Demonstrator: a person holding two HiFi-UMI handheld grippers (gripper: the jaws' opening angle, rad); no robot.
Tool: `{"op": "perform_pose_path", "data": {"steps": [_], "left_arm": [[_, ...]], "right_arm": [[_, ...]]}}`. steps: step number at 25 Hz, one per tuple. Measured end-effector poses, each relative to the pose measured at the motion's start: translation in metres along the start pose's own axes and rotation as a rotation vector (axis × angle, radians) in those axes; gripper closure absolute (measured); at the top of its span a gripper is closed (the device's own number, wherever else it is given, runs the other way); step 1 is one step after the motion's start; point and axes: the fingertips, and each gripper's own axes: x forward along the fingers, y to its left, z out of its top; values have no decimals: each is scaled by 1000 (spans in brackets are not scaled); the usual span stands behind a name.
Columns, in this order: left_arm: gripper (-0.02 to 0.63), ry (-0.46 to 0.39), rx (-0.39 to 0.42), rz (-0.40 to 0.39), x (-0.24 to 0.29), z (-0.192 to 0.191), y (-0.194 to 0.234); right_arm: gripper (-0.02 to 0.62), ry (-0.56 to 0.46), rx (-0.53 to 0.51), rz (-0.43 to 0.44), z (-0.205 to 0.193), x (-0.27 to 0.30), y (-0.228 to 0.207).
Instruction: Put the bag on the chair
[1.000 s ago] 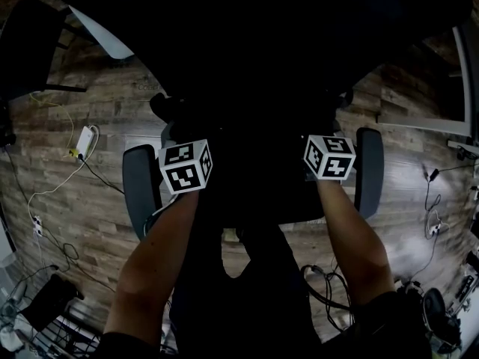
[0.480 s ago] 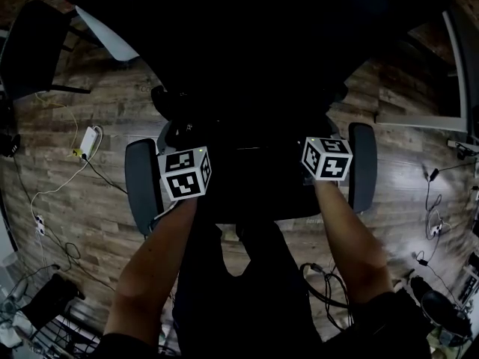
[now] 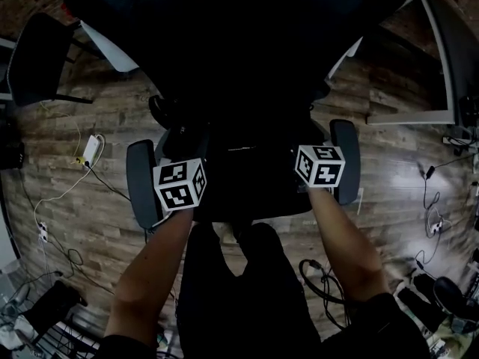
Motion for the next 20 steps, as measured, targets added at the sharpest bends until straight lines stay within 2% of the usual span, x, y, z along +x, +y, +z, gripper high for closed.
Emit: {"op": "perform_pose_path", "data": {"steps": [6, 10, 13, 17, 20], "left_arm": [[252, -8, 14, -67, -24, 13, -27], [252, -18, 4, -93, -45, 30, -43], [252, -37, -12, -112, -64, 51, -52], [252, -89, 17, -120, -95, 85, -61], [252, -109, -6, -145, -124, 100, -70]], "right_arm": [[299, -69, -6, 54, 32, -34, 17], [306, -111, -52, 93, 53, -60, 33], [339, -143, -51, 94, 73, -82, 36], [424, -189, -41, 106, 98, -117, 41], [467, -206, -45, 128, 110, -151, 50]]}}
